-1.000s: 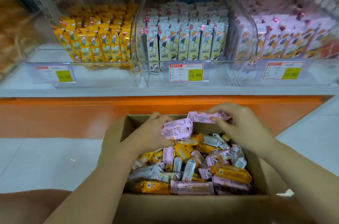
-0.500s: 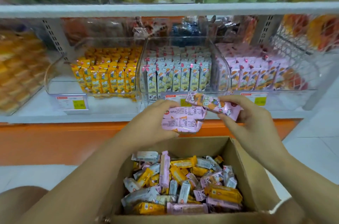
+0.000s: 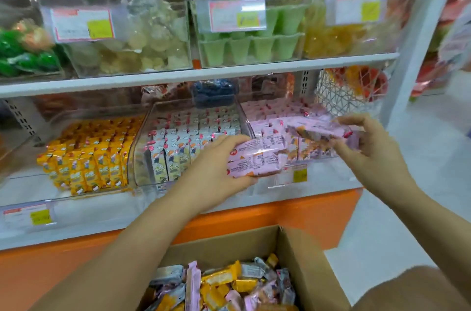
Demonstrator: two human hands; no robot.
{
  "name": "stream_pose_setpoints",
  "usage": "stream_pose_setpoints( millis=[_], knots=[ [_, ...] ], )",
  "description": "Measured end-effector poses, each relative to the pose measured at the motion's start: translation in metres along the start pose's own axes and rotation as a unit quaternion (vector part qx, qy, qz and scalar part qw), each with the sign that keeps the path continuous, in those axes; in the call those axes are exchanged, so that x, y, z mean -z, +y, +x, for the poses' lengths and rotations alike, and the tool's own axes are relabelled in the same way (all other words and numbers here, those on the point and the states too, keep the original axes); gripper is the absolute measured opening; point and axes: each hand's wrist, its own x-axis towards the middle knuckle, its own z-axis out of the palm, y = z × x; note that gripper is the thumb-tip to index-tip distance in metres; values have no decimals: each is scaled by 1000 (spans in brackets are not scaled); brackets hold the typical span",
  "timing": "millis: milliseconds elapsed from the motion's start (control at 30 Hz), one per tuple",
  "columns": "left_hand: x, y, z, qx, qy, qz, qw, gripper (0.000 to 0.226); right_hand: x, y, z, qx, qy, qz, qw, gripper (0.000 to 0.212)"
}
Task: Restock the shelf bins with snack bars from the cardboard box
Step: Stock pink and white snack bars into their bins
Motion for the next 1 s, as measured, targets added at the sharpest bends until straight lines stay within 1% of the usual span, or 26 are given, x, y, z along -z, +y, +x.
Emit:
stream_pose_setpoints(
  millis=[100, 167, 300, 433, 500, 567, 667, 767, 833, 867, 933, 967, 1000],
  knots=[
    [-14, 13, 21, -12, -22, 8, 1000, 72, 11, 20, 26, -15, -3, -89, 996, 37],
    [-21, 20, 37, -18, -29, 23, 999, 72, 12, 39, 47, -26, -31, -146, 989, 38],
    [-33, 27, 65, -18, -6, 19, 1000, 70, 0, 71, 84, -10, -103, -293, 951, 36],
    [-40, 24, 81, -10, 33, -18, 999, 67, -22, 86, 107, 2, -175, -346, 922, 37],
    [-42, 18, 87, -1, 47, -20, 999, 66, -34, 91, 117, 0, -210, -340, 917, 38],
    [-43, 13, 92, 5, 55, -18, 998, 65, -43, 96, 123, -13, -222, -307, 925, 38],
    [-45, 11, 100, 11, 56, -20, 998, 65, -50, 104, 128, -16, -198, -267, 943, 45],
    [-49, 12, 107, 16, 56, -33, 998, 66, -51, 111, 130, -18, -191, -244, 951, 58],
    [-54, 14, 111, 11, 55, -28, 998, 67, -45, 111, 129, -19, -189, -227, 955, 63],
    [-56, 15, 112, 9, 52, -24, 998, 67, -41, 109, 127, -17, -181, -218, 959, 62],
    [-61, 17, 115, 3, 46, -18, 999, 66, -29, 101, 122, -8, -153, -188, 970, 50],
    [-63, 19, 117, -3, 42, -15, 999, 66, -23, 94, 118, -10, -136, -151, 979, 41],
    [-65, 21, 118, -9, 38, -12, 999, 67, -16, 87, 114, -24, -127, -85, 988, 32]
  ],
)
